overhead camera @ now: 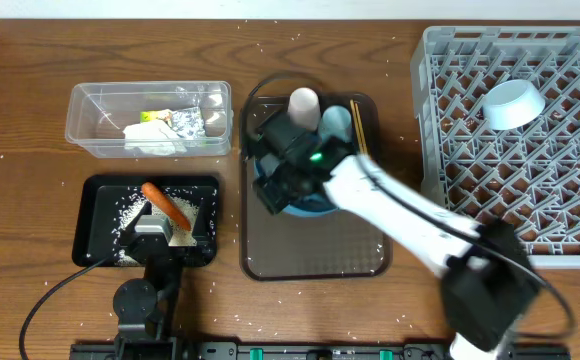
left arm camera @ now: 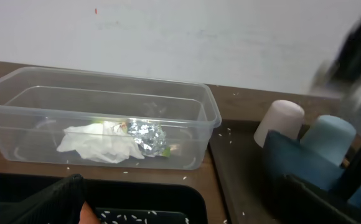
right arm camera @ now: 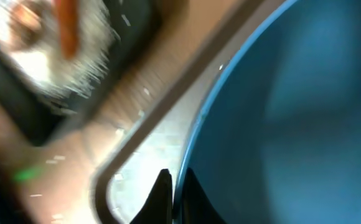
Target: Sort waste into correct bins and load items into the dishwasher rack
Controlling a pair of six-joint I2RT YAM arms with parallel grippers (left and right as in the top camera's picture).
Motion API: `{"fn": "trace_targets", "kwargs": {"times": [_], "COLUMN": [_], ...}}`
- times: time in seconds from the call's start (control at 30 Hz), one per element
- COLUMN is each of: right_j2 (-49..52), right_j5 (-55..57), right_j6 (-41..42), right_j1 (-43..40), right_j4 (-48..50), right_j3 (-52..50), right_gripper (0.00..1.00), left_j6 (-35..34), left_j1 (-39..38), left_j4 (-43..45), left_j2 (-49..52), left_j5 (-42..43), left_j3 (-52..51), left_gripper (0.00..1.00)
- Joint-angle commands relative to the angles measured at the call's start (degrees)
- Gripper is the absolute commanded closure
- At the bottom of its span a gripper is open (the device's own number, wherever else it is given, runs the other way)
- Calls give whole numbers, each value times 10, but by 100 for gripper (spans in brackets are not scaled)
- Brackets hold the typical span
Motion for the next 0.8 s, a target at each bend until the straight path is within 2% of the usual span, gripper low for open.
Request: {"fn": "trace_targets", "kwargs": {"times": [0.0, 0.13, 0.27, 0.43, 0.53, 0.6, 0.77], "right_j2": [-90, -179, -260, -316, -322, -316, -274], "right_j5": [-56, -82, -120, -243, -247, -234, -145], "right_j6": [18, 18, 18, -21, -65, -96, -113], "right_j1": [-44, -116, -225, -347, -351, -334, -244], "right_j4": [0, -1, -1, -25, -74, -108, -136], "right_j3": [21, 21, 21, 21, 21, 19, 4], "right_gripper": [99, 99, 99, 98, 91, 82, 71], "left_j6": [3, 3, 3, 3, 3, 3, 3], "left_j1": [-2, -2, -2, -2, -2, -2, -2], "left_j4": [-18, -18, -19, -18, -18, -18, -18], "left_j2": [-3, -3, -3, -3, -3, -3, -3], "left_j5": [6, 6, 6, 6, 6, 6, 6], "left_j3": [-10, -10, -10, -10, -10, -10, -10], "left_gripper": [2, 2, 2, 2, 2, 2, 2]}}
